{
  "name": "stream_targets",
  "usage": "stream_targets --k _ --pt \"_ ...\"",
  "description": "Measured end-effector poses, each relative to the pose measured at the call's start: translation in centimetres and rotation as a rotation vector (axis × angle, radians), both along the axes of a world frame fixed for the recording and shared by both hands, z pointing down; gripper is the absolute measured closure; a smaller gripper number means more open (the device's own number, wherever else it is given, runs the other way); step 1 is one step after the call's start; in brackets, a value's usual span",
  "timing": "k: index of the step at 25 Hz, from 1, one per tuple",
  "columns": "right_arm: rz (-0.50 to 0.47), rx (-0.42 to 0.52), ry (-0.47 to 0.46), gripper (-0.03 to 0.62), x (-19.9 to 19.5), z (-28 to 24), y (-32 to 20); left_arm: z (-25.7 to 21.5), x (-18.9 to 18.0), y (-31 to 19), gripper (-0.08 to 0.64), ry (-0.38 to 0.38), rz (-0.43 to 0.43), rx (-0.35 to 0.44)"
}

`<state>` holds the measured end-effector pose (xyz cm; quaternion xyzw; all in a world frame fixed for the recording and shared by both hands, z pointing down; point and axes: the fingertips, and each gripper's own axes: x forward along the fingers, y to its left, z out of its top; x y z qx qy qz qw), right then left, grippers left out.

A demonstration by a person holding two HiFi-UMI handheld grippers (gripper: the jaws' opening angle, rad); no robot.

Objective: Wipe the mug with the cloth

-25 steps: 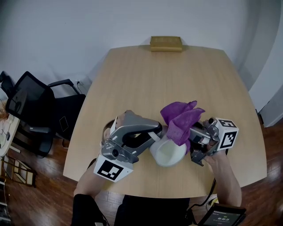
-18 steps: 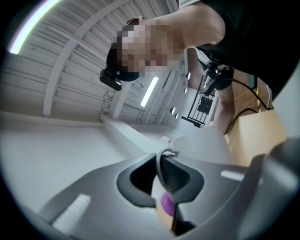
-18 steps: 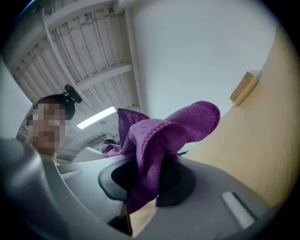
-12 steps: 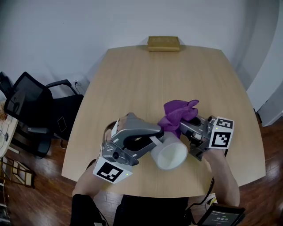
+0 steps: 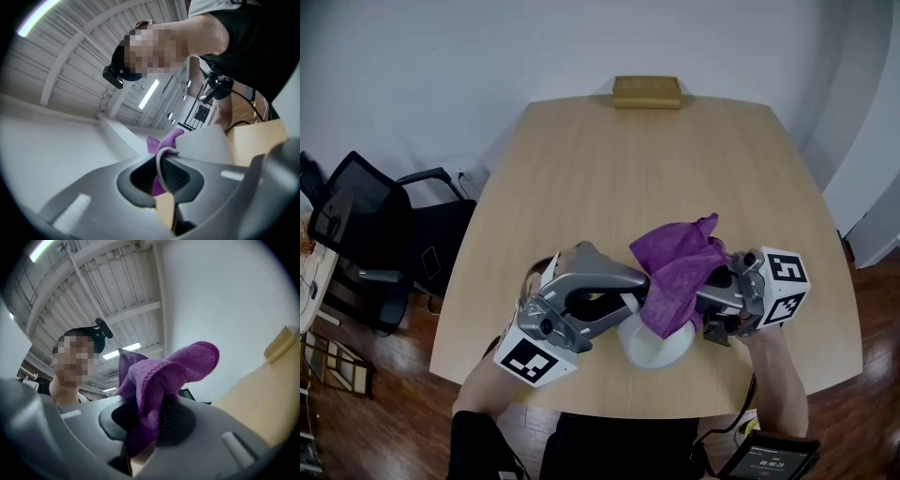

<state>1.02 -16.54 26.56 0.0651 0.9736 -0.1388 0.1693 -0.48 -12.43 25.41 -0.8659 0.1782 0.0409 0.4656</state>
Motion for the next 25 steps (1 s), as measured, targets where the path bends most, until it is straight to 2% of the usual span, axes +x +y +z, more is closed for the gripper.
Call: stream_targets --k 2,7,10,12,14,16,18,20,22,25 --pt "0.046 -0.01 0.045 0.515 -0.5 1.0 -0.8 0.2 0.0 0.0 0.522 -0.007 0.003 -0.006" --pt "0.2 -0.046 0.241 0.515 -1.8 5.4 -3.5 1.3 0.8 0.9 0.52 0.001 0.058 -0.034" --pt "0.291 -0.047 0.343 0.514 -1.7 7.0 -4.9 1.2 0.8 0.7 0.52 0.003 0.058 -0.045" --pt "0.328 -0.058 0.292 0.514 -0.3 5.6 -5.5 0.8 0.5 0.2 0.52 0.001 0.047 -0.051" --pt "0.313 -0.071 0.137 0.514 1.9 2.6 -5.7 0.6 0.1 -0.3 0.52 0.01 0.043 -0.065" --pt "0.217 -0.065 -0.064 0.514 4.1 -0.7 -4.4 0.7 0.1 -0.5 0.52 0.018 0.043 -0.078" --pt "0.101 -0.021 -0.184 0.514 5.0 -2.9 -2.1 0.8 0.1 -0.5 0.52 0.02 0.043 -0.084" --pt "0.033 0.035 -0.169 0.514 4.0 -3.2 -0.3 0.7 0.0 -0.5 0.52 0.021 0.045 -0.084" --pt "0.002 0.053 -0.081 0.514 2.0 -1.9 0.6 0.5 0.0 -0.4 0.52 0.023 0.049 -0.081" --pt "-0.018 -0.011 0.004 0.514 -0.1 0.4 0.3 0.5 0.3 0.1 0.52 0.011 0.063 -0.073"
